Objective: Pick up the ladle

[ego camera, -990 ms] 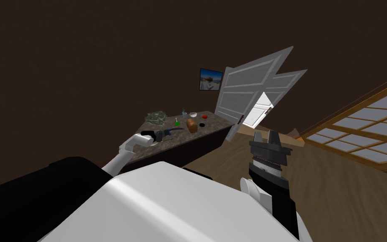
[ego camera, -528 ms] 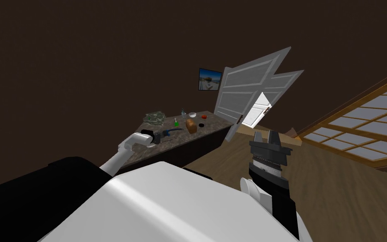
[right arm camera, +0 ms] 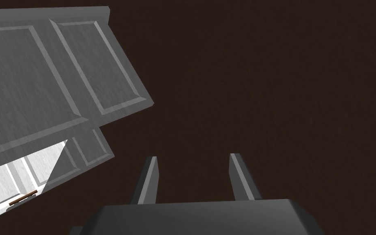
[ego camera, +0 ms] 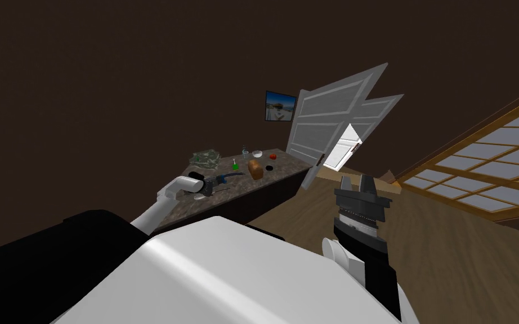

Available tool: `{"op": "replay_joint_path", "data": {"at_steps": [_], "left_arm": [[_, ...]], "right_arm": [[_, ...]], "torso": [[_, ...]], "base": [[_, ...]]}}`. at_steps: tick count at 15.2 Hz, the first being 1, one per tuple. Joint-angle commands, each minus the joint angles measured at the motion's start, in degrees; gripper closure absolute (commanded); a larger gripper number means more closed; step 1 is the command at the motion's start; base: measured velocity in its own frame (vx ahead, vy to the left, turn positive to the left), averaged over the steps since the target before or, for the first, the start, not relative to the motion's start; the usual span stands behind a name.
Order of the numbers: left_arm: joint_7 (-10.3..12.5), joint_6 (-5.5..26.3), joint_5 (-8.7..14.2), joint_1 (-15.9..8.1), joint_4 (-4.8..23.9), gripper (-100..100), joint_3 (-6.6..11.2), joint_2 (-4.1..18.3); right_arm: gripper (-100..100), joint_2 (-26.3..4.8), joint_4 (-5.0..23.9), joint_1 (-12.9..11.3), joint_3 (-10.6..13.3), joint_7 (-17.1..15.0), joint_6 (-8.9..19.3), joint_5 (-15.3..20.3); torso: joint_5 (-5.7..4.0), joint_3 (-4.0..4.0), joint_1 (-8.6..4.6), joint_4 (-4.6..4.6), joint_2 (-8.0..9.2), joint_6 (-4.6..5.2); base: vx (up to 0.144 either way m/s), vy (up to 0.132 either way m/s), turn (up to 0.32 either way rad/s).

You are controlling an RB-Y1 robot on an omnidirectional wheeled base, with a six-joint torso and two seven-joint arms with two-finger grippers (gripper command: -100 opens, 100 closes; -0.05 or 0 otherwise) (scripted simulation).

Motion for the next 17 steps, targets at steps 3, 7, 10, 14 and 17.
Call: {"op": "replay_joint_path", "data": {"at_steps": [3, 7, 10, 14, 17], "left_arm": [[1.2, 5.1, 2.1, -0.9, 1.9, -100, 0.65, 0.8], [1.6, 8.6, 3.0, -1.2, 2.6, -100, 0.98, 1.1], [2.4, 12.5, 4.5, -1.8, 3.7, -100, 1.53, 1.7], [3.0, 15.4, 5.5, -2.1, 4.5, -100, 1.91, 2.0], [3.1, 16.0, 5.8, -2.2, 4.8, -100, 2.04, 2.1]], "right_arm": [[0, 0.0, 0.0, 0.0, 0.0, 0.0, 0.0, 0.0], [0, 0.0, 0.0, 0.0, 0.0, 0.0, 0.0, 0.0], [0, 0.0, 0.0, 0.0, 0.0, 0.0, 0.0, 0.0], [0, 0.0, 0.0, 0.0, 0.0, 0.0, 0.0, 0.0], [0, 0.0, 0.0, 0.0, 0.0, 0.0, 0.0, 0.0]], "torso": [[0.00, -0.01, 0.01, 0.00, -0.01, 0.01], [0.01, -0.01, 0.03, -0.01, -0.02, 0.01], [0.00, 0.00, 0.02, 0.00, -0.01, 0.00], [0.00, -0.02, 0.01, -0.01, -0.03, 0.00], [0.01, -0.01, 0.03, 0.00, -0.01, 0.00]], "base": [[0.027, 0.003, -0.030], [0.026, 0.007, -0.022], [0.023, 0.005, -0.026], [0.028, 0.004, -0.022], [0.017, 0.007, -0.012]]}}
